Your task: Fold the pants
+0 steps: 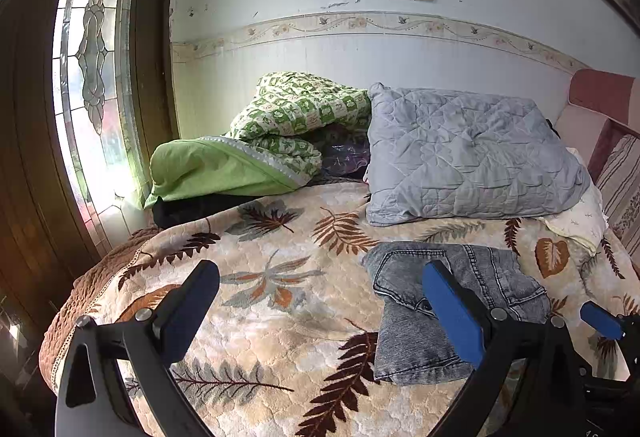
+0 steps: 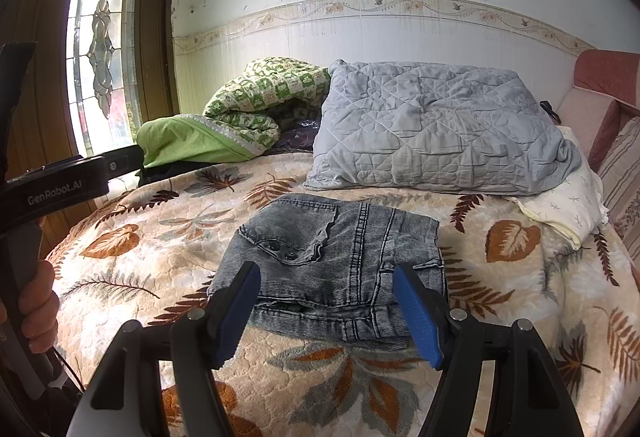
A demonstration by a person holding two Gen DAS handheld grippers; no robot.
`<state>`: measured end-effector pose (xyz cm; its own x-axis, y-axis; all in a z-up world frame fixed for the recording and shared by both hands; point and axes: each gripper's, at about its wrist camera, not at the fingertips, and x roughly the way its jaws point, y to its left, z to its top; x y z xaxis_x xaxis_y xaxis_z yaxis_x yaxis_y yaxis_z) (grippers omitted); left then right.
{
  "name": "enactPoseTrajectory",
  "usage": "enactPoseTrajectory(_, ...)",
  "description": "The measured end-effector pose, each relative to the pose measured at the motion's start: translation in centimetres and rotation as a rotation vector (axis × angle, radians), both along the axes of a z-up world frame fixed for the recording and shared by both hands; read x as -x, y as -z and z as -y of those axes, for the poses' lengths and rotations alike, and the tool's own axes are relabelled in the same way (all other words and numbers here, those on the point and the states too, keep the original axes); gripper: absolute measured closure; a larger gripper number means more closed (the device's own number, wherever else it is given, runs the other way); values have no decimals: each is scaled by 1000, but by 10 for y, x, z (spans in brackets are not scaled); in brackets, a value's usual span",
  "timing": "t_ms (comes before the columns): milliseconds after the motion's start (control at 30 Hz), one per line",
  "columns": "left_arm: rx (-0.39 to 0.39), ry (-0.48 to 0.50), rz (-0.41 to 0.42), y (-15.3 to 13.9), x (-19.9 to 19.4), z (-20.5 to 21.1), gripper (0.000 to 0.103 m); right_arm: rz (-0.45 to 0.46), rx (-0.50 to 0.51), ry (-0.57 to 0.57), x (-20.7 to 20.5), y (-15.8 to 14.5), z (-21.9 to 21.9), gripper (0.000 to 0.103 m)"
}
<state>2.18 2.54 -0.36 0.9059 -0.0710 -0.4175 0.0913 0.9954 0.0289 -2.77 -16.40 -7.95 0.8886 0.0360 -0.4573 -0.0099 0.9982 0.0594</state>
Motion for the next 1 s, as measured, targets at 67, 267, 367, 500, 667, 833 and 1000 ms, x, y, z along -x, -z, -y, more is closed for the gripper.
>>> enactPoseTrajectory(67,0,0,-2,0,0,0,2,1,2,1,0,0,0,31)
enactPoseTrajectory(267,0,5,-4,1,-1,1,2,1,2,1,0,0,0,31)
enactPoseTrajectory(367,1,6,-5,1,-1,1,2,1,1,1,0,0,0,31)
enactPoseTrajectory(500,1,6,-5,1,-1,1,2,1,1,1,0,0,1,31)
enactPoseTrajectory(667,0,9,-5,1,-1,1,2,2,3,1,0,0,1,31)
enactPoseTrajectory(833,-1,17,1,0,0,4,2,1,3,2,0,0,1,31)
enactPoseTrajectory(1000,-2,21,6,0,2,5,2,-1,4,3,0,0,0,31)
